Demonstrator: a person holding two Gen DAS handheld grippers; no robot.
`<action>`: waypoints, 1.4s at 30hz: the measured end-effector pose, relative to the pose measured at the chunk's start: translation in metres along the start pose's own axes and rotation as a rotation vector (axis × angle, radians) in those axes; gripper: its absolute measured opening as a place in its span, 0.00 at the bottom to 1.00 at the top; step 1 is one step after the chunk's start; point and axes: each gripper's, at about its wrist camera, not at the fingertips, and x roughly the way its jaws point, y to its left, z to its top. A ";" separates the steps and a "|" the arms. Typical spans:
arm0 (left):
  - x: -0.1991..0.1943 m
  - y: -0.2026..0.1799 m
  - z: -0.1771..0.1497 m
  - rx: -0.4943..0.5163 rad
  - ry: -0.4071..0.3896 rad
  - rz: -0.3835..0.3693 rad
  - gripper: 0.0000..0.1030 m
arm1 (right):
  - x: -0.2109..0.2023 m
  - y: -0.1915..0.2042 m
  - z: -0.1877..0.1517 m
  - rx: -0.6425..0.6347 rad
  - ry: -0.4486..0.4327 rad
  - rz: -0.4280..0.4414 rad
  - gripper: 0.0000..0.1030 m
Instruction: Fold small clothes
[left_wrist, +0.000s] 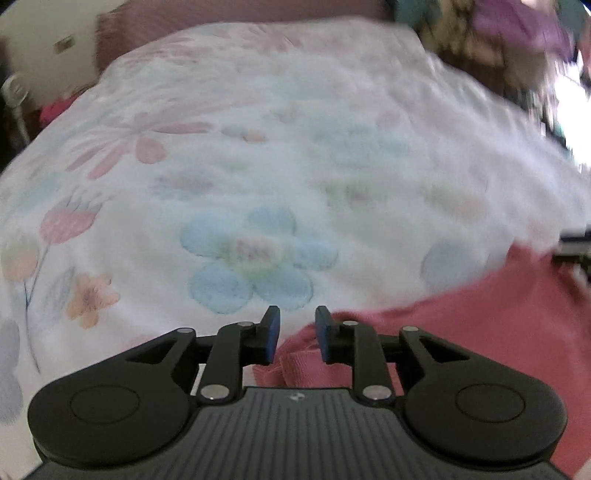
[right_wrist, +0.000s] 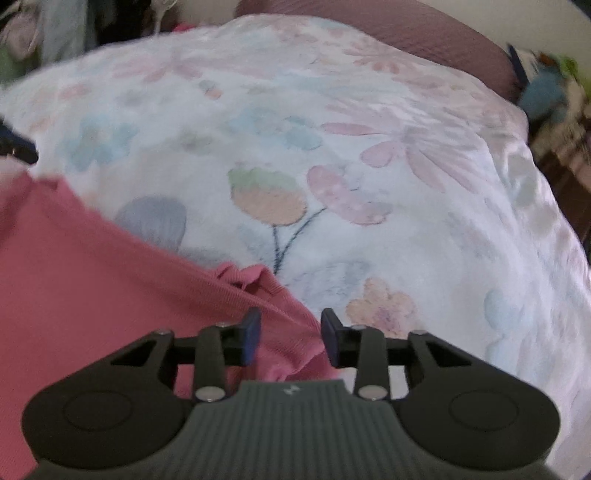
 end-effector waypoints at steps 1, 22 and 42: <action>-0.008 0.006 -0.001 -0.051 -0.015 -0.020 0.43 | -0.006 -0.006 -0.001 0.040 -0.010 0.014 0.34; 0.039 0.055 -0.063 -0.569 0.003 -0.180 0.09 | 0.028 -0.086 -0.079 0.939 -0.035 0.353 0.03; -0.073 0.014 -0.132 -0.473 0.042 -0.268 0.49 | -0.092 -0.051 -0.126 0.813 -0.046 0.295 0.51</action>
